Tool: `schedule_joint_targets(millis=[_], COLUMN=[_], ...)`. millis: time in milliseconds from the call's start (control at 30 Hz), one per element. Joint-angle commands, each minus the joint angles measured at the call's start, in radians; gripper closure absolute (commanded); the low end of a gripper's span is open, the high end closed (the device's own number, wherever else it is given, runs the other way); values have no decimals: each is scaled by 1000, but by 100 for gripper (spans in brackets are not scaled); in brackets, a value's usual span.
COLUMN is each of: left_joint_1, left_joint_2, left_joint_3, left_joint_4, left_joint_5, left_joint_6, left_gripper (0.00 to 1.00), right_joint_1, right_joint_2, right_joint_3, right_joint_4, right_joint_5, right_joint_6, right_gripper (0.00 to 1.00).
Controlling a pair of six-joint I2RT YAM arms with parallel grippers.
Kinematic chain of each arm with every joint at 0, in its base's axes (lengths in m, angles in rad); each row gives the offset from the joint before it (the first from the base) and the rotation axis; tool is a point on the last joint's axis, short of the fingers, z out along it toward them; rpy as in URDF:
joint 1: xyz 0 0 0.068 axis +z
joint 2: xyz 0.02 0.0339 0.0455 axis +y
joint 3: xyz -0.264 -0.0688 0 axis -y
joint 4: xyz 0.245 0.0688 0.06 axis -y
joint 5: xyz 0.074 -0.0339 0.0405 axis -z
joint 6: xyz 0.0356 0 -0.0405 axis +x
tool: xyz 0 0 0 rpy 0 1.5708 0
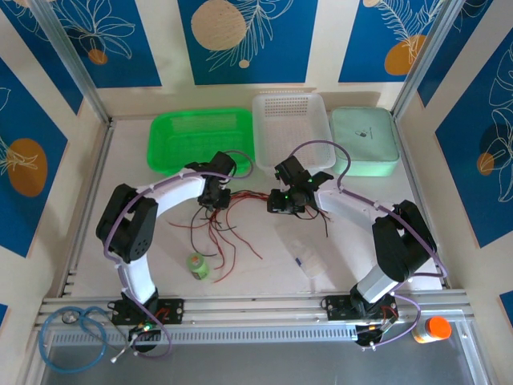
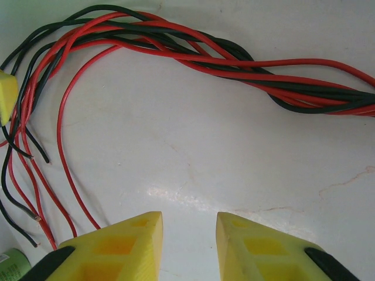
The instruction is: Untangle the cables
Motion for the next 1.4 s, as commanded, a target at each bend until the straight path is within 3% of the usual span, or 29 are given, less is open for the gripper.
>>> schedule_joint_targets(millis=[0,167,367,567,967,1100,1300,1367], left_joint_1=[-3,-5,-10,-7,4,4,1,0], left_joint_2=[6,31,-11,-19,-31,-36,-74,-93], left_joint_3=[-17,-27,-60,-68,-72,-70,-51,-46], left_joint_4=[-4,3,2,2,-21,-6,-11,-18], left_joint_5=[47,51,43,14,-81,-50,8,17], left_joint_6=[-8,-1,1,8,23,14,18,26], left_gripper=[77,65,55,58,61,61,60,57], right_joint_1=[-3,16,132,275,375,386,374,363], right_joint_2=[-29,-4,84,176,336,372,360,326], right_joint_3=[10,16,81,153,207,219,199,178], right_joint_4=[-21,-2,-55,-154,-182,-194,-222,-227], right_joint_5=[-41,-120,-140,-83,11,45,116,136], right_joint_6=[14,65,41,-79,-108,-86,-57,-53], right_gripper=[68,64,53,46,50,57,97,100])
